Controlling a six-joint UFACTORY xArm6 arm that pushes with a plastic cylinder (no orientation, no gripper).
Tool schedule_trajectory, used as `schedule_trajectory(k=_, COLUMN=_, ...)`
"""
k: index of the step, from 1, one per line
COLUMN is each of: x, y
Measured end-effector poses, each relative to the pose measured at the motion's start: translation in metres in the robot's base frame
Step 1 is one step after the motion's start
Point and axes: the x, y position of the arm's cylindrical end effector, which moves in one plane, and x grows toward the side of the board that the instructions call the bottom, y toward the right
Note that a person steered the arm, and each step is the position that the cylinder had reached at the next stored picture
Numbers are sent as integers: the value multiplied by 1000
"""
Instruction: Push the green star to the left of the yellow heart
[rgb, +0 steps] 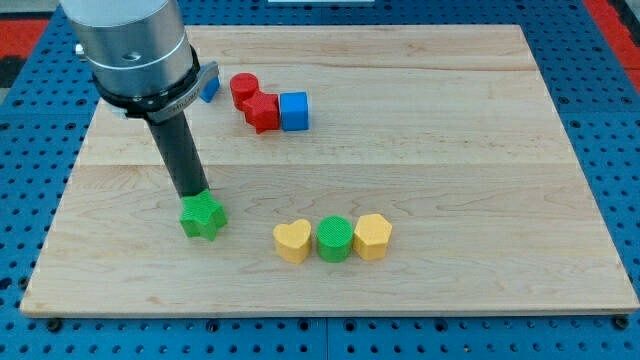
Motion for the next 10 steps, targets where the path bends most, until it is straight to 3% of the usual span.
schedule_trajectory(k=1, x=24, y=4)
schedule_trajectory(k=4, x=18, y=8)
schedule_trajectory(k=5, x=-7, y=-48)
schedule_trajectory(k=6, x=38, y=-70)
schedule_trajectory(k=7, x=59, y=-43)
schedule_trajectory(k=10, x=59, y=-3)
